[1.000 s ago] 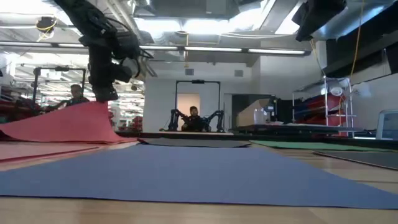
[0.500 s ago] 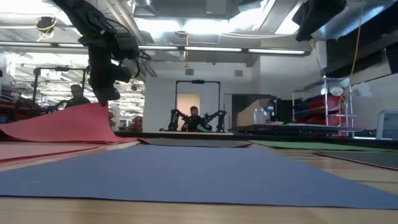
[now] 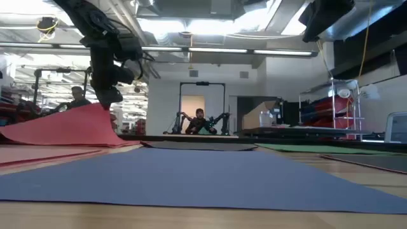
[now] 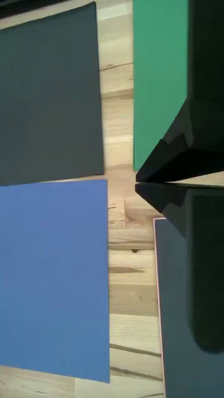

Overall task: Organize paper
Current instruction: Stack the red paper on the stacked red paper, then adjust the stacked black papers, then adjust the stacked red papers

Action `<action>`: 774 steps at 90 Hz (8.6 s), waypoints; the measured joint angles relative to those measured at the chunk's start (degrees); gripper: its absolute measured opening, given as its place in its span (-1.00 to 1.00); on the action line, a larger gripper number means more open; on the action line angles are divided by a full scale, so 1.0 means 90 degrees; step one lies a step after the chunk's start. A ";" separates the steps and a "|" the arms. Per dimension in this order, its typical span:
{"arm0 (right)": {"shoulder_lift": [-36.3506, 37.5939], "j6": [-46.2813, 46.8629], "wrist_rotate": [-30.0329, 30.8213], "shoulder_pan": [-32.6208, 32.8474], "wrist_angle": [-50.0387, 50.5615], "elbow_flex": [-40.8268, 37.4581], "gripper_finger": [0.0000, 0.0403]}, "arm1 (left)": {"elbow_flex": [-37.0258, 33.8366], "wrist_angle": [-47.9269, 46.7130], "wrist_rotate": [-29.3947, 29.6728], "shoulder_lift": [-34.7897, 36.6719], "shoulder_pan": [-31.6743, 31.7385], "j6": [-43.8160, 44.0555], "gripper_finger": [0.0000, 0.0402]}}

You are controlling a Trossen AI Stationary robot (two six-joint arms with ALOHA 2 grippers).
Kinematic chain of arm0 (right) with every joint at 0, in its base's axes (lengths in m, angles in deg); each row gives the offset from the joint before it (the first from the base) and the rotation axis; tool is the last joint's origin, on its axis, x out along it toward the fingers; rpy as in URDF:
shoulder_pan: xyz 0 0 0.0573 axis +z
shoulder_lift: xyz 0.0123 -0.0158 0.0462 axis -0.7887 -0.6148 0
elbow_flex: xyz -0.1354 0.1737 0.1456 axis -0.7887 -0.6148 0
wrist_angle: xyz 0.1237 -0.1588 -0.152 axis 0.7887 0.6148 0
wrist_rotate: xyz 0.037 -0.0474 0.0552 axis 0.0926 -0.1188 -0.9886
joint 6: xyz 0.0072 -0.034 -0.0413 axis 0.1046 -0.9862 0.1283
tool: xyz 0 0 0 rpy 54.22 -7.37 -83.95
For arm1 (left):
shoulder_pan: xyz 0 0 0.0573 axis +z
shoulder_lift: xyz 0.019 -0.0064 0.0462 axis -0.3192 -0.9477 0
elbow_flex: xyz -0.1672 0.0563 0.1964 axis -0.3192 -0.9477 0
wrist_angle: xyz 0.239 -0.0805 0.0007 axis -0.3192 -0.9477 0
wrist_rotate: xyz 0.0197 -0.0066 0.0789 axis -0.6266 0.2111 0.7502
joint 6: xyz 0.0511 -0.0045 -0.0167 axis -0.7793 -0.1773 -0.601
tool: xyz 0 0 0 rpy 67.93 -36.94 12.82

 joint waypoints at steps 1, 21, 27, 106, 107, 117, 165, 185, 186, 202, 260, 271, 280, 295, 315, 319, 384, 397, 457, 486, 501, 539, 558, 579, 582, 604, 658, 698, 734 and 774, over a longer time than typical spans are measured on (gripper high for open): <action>0.0000 0.0000 0.0000 0.0000 0.0000 0.0000 -1.00 | 0.0002 -0.0001 0.0000 0.0000 0.0000 0.0000 -0.13; 0.0000 0.0000 -0.0002 0.0000 0.0002 0.0000 -1.00 | 0.0300 -0.0060 0.0000 0.0005 -0.0002 0.0243 -0.02; 0.0000 0.0000 -0.0002 0.0000 0.0005 0.0000 -1.00 | 0.0455 -0.0095 0.0002 0.0007 -0.0002 0.0276 0.00; 0.0000 -0.0022 -0.0068 0.0005 0.0002 0.0000 -1.00 | 0.0746 -0.0520 -0.1290 -0.0910 -0.0185 0.1738 -0.95; 0.0000 -0.0022 -0.0068 0.0005 0.0002 0.0000 -1.00 | 0.0746 -0.0484 -0.1290 -0.0944 -0.0192 0.1746 -0.96; 0.0000 -0.0022 -0.0068 0.0005 0.0007 0.0000 -1.00 | 0.0746 -0.0097 -0.1486 -0.1202 -0.0328 0.1772 -0.98; 0.0000 -0.0025 -0.0070 0.0005 0.0000 0.0000 -1.00 | 0.0746 0.1869 -0.2634 -0.1470 -0.2029 0.2031 -1.00; 0.0000 -0.0024 -0.0073 0.0005 -0.0017 0.0000 -1.00 | 0.0746 0.2387 -0.2634 -0.1927 -0.2812 0.1955 -1.00; 0.0000 -0.0024 -0.0073 0.0005 -0.0020 0.0000 -1.00 | 0.0749 0.2411 -0.2629 -0.1956 -0.2846 0.1957 -1.00; 0.0000 -0.0023 -0.0078 0.0005 -0.0022 0.0000 -1.00 | 0.0892 0.2457 -0.2209 -0.2176 -0.3255 0.2001 -1.00; 0.0000 -0.0010 -0.0198 0.0005 0.0010 0.0000 -1.00 | 0.1769 -0.1434 0.0440 -0.2018 -0.1617 0.4269 -1.00; 0.0000 -0.0007 -0.0243 0.0005 0.0013 0.0000 -1.00 | 0.1768 -0.2498 0.0514 -0.2011 -0.1006 0.5045 -1.00; 0.0000 -0.0005 -0.0243 0.0005 0.0013 0.0000 -1.00 | 0.1768 -0.3058 0.0524 -0.2008 -0.0566 0.5409 -1.00; 0.0000 0.0000 -0.0243 0.0005 0.0012 0.0000 -1.00 | 0.1613 -0.2842 0.0110 -0.2001 -0.0190 0.5404 -1.00; 0.0000 0.0002 -0.0245 0.0005 0.0012 0.0000 -1.00 | 0.0729 -0.1738 -0.0752 -0.2001 -0.0299 0.5362 -1.00; 0.0000 0.0002 -0.0245 0.0005 0.0012 0.0000 -1.00 | 0.0567 -0.1569 -0.0803 -0.2001 -0.0341 0.5414 -1.00; -0.0002 -0.0041 -0.0245 0.0005 0.0000 0.0000 -1.00 | -0.0194 -0.0018 -0.1399 -0.1999 -0.0933 0.5388 -1.00; -0.0002 -0.0044 -0.0245 0.0005 0.0000 0.0000 -1.00 | -0.0147 -0.0106 -0.1453 -0.1994 -0.0996 0.5292 -1.00; -0.0002 -0.0049 -0.0243 0.0005 -0.0048 0.0000 -1.00 | 0.0424 0.2591 -0.3085 -0.2102 -0.2042 0.5342 -1.00; -0.0002 -0.0075 -0.0243 0.0005 -0.0045 0.0000 -1.00 | 0.1512 0.2639 -0.3058 -0.3621 -0.2268 0.4870 -1.00; -0.0002 -0.0075 -0.0243 0.0005 -0.0041 0.0000 -1.00 | 0.2141 0.2469 -0.3031 -0.4061 -0.2366 0.4583 -1.00; -0.0002 -0.0075 -0.0243 0.0005 -0.0037 0.0000 -1.00 | 0.3254 0.0204 -0.2276 -0.3825 -0.2252 0.4123 -1.00; -0.0002 -0.0030 -0.0243 0.0005 -0.0029 0.0000 -1.00 | 0.3017 0.0158 -0.2248 -0.3983 -0.1837 0.4351 -1.00; -0.0002 -0.0010 -0.0243 0.0005 -0.0005 0.0000 -1.00 | 0.2804 0.0316 -0.2216 -0.4204 -0.1577 0.4377 -1.00; -0.0002 -0.0008 -0.0243 0.0005 0.0000 0.0000 -1.00 | 0.2771 0.0320 -0.2201 -0.4204 -0.1576 0.4358 -1.00; -0.0002 -0.0015 -0.0243 0.0005 0.0005 0.0000 -1.00 | 0.2766 0.0081 -0.1923 -0.4180 -0.1547 0.4248 -1.00; -0.0002 -0.0018 -0.0243 0.0005 0.0012 0.0000 -1.00 | 0.2752 -0.0395 -0.1587 -0.4189 -0.1378 0.4290 -1.00; -0.0002 -0.0008 -0.0243 0.0005 0.0068 0.0000 -1.00 | 0.2747 -0.0420 -0.1583 -0.4189 -0.1221 0.4244 -1.00; -0.0002 0.0019 -0.0243 0.0005 0.0112 0.0000 -1.00 | 0.2737 -0.0435 -0.1571 -0.4154 -0.1149 0.4191 -1.00; -0.0002 -0.0012 -0.0243 0.0005 0.0112 0.0000 -1.00 | 0.2724 -0.1326 -0.3009 -0.3240 -0.2157 0.5267 -1.00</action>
